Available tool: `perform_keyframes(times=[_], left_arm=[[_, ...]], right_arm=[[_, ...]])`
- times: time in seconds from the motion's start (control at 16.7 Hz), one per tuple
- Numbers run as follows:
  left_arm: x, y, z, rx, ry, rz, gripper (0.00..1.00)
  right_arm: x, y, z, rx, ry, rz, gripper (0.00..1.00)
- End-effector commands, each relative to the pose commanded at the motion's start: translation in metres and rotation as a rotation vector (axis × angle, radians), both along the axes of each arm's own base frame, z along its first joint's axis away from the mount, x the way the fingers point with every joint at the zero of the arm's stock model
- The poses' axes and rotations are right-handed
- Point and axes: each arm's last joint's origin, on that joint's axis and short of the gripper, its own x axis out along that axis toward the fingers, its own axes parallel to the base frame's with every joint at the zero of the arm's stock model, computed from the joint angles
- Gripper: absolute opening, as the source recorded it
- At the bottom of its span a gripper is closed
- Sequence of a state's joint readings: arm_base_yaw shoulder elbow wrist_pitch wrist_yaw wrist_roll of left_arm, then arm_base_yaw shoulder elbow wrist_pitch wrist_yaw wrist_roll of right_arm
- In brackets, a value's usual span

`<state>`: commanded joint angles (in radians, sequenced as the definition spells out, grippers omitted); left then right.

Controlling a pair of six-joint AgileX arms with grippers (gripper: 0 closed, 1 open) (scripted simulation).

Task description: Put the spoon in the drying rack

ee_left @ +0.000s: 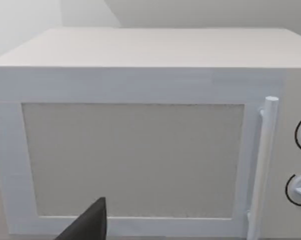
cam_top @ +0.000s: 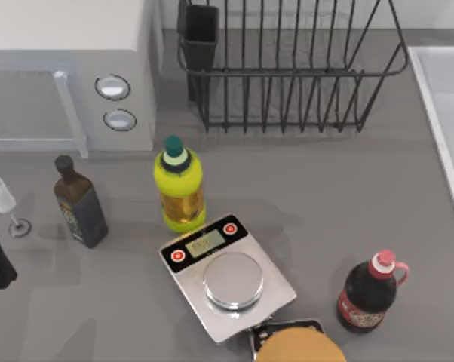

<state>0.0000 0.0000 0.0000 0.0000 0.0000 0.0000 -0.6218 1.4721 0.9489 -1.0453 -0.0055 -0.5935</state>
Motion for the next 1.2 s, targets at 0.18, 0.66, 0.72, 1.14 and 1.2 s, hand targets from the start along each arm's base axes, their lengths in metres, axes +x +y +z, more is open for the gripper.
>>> perform_keyframes(times=[0.18, 0.66, 0.72, 1.14, 1.2], left_arm=[[0.0, 0.0, 0.0, 0.0, 0.0, 0.0, 1.0], [0.0, 0.0, 0.0, 0.0, 0.0, 0.0, 1.0], [0.0, 0.0, 0.0, 0.0, 0.0, 0.0, 1.0], [0.0, 0.0, 0.0, 0.0, 0.0, 0.0, 1.0], [0.0, 0.0, 0.0, 0.0, 0.0, 0.0, 1.0]], right_arm=[[0.001, 0.001, -0.004, 0.0, 0.0, 0.002, 1.0], [0.003, -0.001, -0.084, -0.005, -0.007, 0.0, 1.0], [0.002, -0.001, -0.092, -0.003, -0.005, 0.0, 1.0], [0.001, 0.0, -0.1, 0.0, 0.0, 0.0, 0.92], [0.001, 0.0, -0.1, 0.0, 0.0, 0.0, 0.85]])
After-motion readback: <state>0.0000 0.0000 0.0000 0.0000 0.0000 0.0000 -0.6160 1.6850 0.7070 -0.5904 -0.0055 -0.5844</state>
